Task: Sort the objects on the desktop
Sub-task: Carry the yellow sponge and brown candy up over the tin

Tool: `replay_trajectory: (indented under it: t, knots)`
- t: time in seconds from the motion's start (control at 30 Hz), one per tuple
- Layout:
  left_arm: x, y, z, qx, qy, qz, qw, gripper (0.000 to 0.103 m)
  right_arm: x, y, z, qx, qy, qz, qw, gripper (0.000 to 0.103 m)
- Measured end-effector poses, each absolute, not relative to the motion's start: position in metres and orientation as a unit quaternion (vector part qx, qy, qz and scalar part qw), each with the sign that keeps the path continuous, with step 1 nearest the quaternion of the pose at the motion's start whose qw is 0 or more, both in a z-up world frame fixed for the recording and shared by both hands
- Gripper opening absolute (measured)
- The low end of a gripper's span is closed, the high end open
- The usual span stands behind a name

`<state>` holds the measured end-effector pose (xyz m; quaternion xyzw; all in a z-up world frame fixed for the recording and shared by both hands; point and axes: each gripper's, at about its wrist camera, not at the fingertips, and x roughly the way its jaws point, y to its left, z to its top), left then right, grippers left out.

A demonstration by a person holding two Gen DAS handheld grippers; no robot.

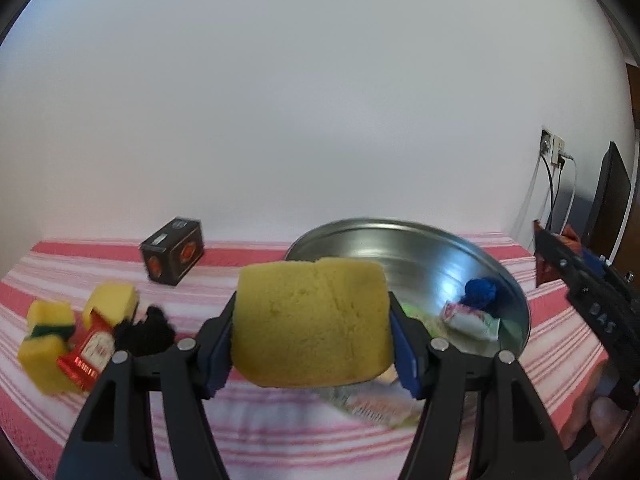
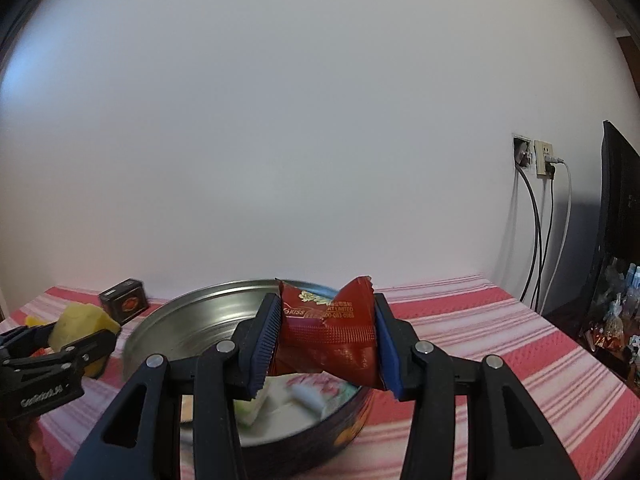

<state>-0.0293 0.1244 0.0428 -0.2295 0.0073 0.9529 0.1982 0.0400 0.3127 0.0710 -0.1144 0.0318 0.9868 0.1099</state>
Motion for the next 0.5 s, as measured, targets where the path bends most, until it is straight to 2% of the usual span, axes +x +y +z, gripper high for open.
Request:
replay_trajectory:
  t: [0.5]
  knots:
    - [-0.092,0.202,0.045,-0.271,0.06,0.943,0.183,0.066,-0.017,0.354,0.049,-0.164,0.062,0.979,0.104,0.049]
